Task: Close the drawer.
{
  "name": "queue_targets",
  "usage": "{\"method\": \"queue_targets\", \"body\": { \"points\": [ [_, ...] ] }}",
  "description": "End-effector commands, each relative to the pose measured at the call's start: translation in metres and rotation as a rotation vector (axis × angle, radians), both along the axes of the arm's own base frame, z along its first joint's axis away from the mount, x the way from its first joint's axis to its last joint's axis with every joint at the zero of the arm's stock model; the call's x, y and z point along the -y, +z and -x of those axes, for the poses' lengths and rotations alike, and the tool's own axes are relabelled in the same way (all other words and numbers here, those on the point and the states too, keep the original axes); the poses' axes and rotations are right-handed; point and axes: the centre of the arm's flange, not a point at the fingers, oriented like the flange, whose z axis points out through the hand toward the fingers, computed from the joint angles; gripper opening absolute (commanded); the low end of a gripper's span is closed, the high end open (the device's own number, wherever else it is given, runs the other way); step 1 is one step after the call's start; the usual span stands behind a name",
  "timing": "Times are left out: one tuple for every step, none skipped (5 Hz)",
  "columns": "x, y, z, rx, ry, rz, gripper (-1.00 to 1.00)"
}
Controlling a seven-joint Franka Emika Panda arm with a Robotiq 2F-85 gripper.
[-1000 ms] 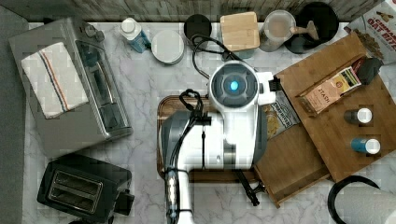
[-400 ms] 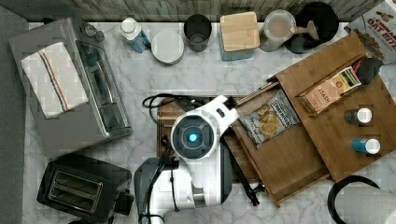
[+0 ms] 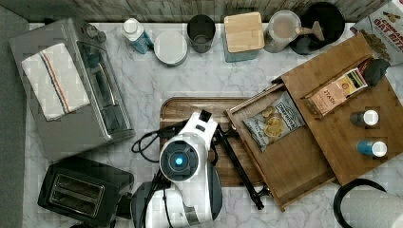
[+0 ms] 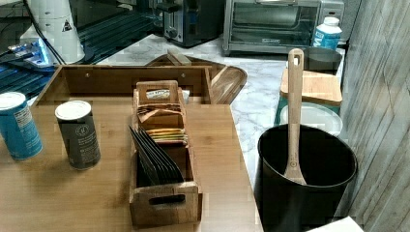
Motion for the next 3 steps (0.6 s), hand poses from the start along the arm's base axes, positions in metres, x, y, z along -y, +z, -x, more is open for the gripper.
{"method": "queue_targets", "body": {
  "points": [
    [0.046,-0.022,0.030,0.028,0.140,0.025,-1.00],
    [0.043,-0.055,0.034,-0.008,0.137,0.028,-1.00],
    [0.048,-0.073,0.037,-0.019,0.168,0.042,-1.00]
  ]
}}
